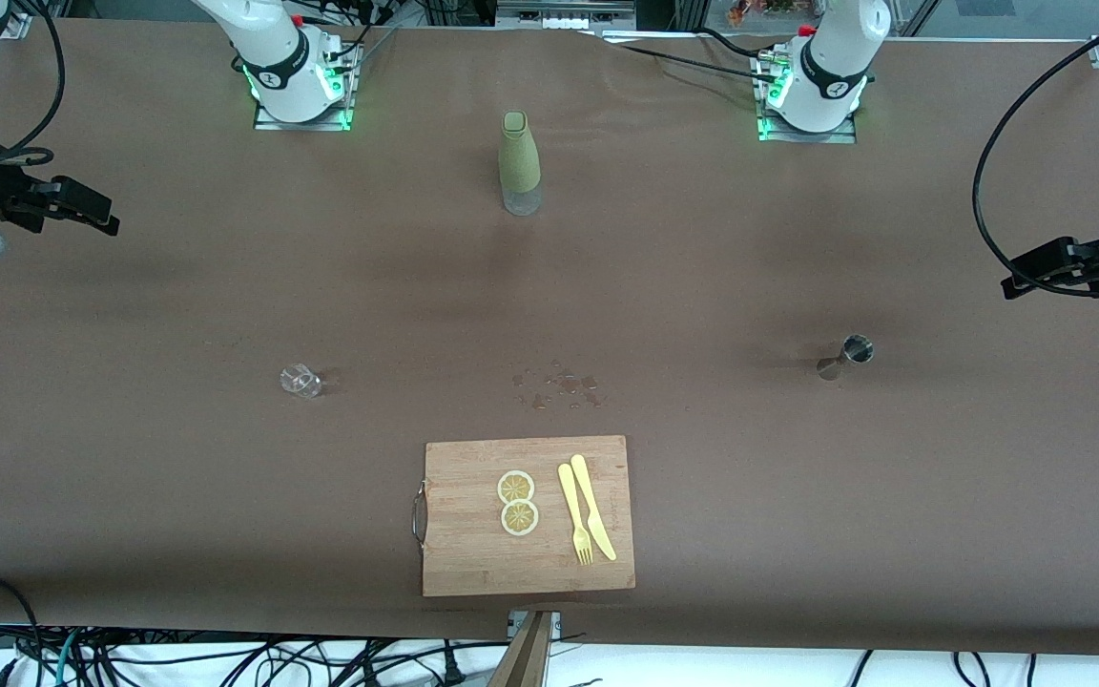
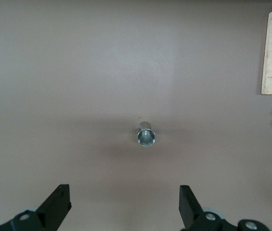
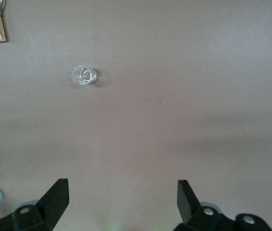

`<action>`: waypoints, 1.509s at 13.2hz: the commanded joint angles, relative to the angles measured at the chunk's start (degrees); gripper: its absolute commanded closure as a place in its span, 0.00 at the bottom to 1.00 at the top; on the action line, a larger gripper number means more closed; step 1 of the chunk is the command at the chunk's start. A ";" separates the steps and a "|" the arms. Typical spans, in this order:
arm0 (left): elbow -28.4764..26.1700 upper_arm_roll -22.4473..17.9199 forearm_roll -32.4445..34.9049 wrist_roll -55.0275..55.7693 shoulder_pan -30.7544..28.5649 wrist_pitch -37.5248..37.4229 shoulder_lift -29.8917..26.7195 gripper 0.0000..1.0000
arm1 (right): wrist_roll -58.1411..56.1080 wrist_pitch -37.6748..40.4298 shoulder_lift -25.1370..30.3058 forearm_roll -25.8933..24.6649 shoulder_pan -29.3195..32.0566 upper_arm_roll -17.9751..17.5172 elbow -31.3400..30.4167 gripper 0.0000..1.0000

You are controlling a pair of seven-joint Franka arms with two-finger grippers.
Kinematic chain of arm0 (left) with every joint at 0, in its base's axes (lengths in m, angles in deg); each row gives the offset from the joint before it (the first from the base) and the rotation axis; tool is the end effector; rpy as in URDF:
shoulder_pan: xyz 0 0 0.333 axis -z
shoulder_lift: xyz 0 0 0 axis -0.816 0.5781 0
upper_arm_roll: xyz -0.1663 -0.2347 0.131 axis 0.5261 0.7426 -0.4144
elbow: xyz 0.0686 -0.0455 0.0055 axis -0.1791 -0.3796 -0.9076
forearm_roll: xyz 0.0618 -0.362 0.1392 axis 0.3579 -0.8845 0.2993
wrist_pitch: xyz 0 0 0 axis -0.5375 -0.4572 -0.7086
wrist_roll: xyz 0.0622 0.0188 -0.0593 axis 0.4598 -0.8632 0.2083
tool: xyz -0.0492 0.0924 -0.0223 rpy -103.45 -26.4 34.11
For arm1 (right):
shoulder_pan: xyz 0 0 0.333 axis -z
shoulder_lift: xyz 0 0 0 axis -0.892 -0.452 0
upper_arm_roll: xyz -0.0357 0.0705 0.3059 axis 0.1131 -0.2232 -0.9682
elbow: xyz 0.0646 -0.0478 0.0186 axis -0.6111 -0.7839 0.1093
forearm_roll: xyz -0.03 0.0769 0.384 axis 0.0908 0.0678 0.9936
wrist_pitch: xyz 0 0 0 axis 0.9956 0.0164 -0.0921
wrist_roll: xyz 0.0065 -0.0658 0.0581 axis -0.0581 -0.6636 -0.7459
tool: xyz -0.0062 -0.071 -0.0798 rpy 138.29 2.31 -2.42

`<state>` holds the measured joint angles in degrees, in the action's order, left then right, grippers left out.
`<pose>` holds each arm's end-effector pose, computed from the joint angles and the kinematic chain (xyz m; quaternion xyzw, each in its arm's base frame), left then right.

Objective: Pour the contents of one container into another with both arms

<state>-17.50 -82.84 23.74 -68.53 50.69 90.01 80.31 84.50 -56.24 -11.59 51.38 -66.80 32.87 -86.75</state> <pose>0.6179 0.0153 0.6144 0.9990 0.0275 -0.0337 0.0093 0.5366 -0.0312 0.5625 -0.9989 0.0201 0.0411 0.0093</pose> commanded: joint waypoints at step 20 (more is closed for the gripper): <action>-3.64 -11.65 -7.83 -29.99 -2.25 -0.61 1.73 0.00 | -17.06 0.07 -3.95 1.23 1.29 0.77 1.18 0.00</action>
<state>-20.39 -92.84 17.17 -89.83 49.06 89.67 81.35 74.12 -56.35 -14.75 51.39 -66.62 33.21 -86.68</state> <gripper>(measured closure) 0.000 0.000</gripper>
